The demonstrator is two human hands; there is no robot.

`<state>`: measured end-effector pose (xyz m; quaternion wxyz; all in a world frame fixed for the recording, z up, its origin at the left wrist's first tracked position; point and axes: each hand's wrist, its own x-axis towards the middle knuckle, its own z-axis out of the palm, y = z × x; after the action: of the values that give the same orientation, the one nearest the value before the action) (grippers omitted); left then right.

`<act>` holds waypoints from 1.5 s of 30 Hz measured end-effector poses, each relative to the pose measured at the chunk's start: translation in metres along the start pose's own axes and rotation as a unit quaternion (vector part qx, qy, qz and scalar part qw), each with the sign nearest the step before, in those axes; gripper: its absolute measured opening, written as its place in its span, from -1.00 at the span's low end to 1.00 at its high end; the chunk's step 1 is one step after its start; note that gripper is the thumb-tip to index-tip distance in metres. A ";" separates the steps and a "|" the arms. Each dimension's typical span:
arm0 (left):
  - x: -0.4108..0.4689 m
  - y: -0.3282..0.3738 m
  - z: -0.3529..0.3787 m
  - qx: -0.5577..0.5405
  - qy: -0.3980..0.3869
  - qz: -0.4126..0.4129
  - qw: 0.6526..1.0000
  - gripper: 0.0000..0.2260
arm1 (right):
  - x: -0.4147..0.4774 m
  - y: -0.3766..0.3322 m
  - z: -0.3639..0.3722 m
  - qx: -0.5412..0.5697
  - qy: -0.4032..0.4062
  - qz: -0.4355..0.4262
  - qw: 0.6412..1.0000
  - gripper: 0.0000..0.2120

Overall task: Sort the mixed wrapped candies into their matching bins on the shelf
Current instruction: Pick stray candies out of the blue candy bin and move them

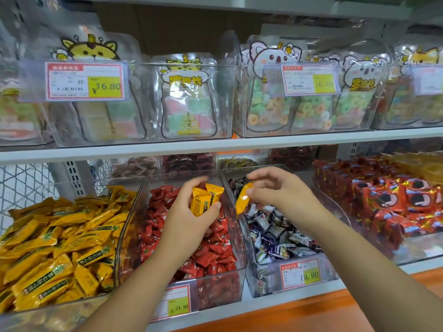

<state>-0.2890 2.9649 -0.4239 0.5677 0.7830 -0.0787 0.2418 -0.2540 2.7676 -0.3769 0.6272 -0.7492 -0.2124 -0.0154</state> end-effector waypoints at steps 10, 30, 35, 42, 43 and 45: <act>0.004 -0.004 -0.003 -0.005 -0.033 -0.023 0.999 -0.40 | 0.000 0.010 0.031 0.065 -0.031 0.048 0.996 -0.89; 0.004 -0.016 -0.005 0.014 -0.019 -0.051 0.998 -0.51 | 0.021 0.077 -0.001 -0.484 -0.214 0.101 0.843 -0.41; 0.002 -0.014 -0.006 0.017 -0.017 -0.057 0.998 -0.51 | 0.021 0.074 -0.007 -0.385 -0.155 0.092 0.905 -0.78; 0.004 -0.013 -0.005 0.031 -0.006 -0.070 0.997 -0.52 | 0.021 0.068 -0.040 -0.229 -0.099 0.080 0.965 -0.77; 0.004 -0.013 -0.004 0.031 -0.004 -0.070 0.997 -0.52 | 0.020 0.066 -0.044 -0.246 -0.095 0.075 0.962 -0.78; 0.005 -0.013 -0.004 0.030 -0.002 -0.069 0.997 -0.52 | 0.017 0.059 -0.050 -0.288 -0.094 0.070 0.950 -0.76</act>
<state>-0.2806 2.9733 -0.4313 0.5594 0.8035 -0.0179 0.2028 -0.2059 2.7184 -0.4165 0.3614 -0.9090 -0.2039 0.0385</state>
